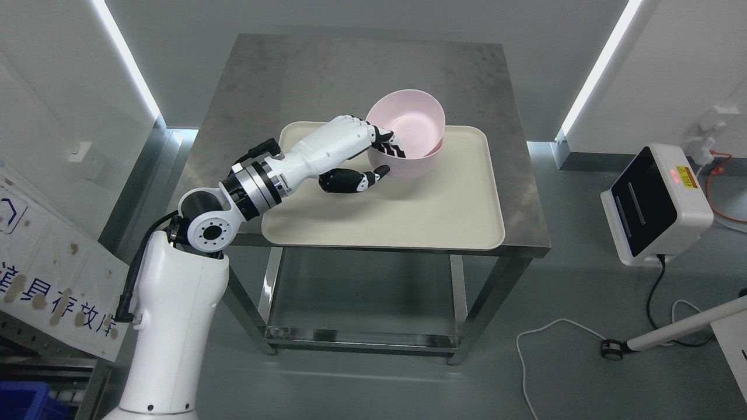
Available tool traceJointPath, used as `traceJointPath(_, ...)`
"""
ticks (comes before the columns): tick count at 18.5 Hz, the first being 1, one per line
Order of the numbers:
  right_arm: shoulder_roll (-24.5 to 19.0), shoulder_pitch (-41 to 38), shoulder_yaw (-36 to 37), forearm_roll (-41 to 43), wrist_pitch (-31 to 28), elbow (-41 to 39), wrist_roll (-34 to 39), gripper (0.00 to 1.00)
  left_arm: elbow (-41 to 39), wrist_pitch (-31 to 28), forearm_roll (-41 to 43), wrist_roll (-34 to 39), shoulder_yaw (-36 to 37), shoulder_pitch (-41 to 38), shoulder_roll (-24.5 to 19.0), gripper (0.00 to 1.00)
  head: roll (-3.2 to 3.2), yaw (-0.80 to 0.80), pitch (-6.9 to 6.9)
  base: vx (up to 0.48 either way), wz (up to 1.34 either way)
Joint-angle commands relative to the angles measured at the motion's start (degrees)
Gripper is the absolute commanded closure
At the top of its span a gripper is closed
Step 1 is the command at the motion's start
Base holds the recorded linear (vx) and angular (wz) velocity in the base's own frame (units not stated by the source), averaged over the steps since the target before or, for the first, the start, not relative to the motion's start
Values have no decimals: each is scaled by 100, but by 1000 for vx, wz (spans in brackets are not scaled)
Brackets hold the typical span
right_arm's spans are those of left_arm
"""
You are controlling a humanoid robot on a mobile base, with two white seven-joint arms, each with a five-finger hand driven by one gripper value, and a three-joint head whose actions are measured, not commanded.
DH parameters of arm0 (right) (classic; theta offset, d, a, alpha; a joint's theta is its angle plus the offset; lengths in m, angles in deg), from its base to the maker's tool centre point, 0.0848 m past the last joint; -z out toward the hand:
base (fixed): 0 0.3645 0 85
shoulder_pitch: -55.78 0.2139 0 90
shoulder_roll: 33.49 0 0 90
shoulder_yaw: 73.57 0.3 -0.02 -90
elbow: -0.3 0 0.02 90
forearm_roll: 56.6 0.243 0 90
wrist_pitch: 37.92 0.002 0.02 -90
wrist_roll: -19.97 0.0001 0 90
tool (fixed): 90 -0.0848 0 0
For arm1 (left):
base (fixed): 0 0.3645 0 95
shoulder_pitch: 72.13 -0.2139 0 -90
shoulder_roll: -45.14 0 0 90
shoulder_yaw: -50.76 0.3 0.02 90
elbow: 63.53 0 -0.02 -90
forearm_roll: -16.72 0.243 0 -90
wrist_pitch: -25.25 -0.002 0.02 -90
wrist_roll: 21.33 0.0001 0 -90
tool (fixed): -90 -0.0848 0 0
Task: Stack pink IKEA bowls on left shelf middle
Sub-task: 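Lift the stacked bowls off the tray with the left hand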
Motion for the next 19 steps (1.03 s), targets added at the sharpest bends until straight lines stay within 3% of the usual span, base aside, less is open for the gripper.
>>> traceJointPath(1, 100, -167, 70, 1, 4, -193, 2, 0, -711, 36, -236, -88, -1192, -338, -100, 99, 0, 0, 0, 0, 0)
traceJointPath(19, 100, -167, 70, 1, 4, -193, 2, 0, -1037, 36, -403, -317, -1597, -559, -100, 98, 0, 0, 0, -2, 5)
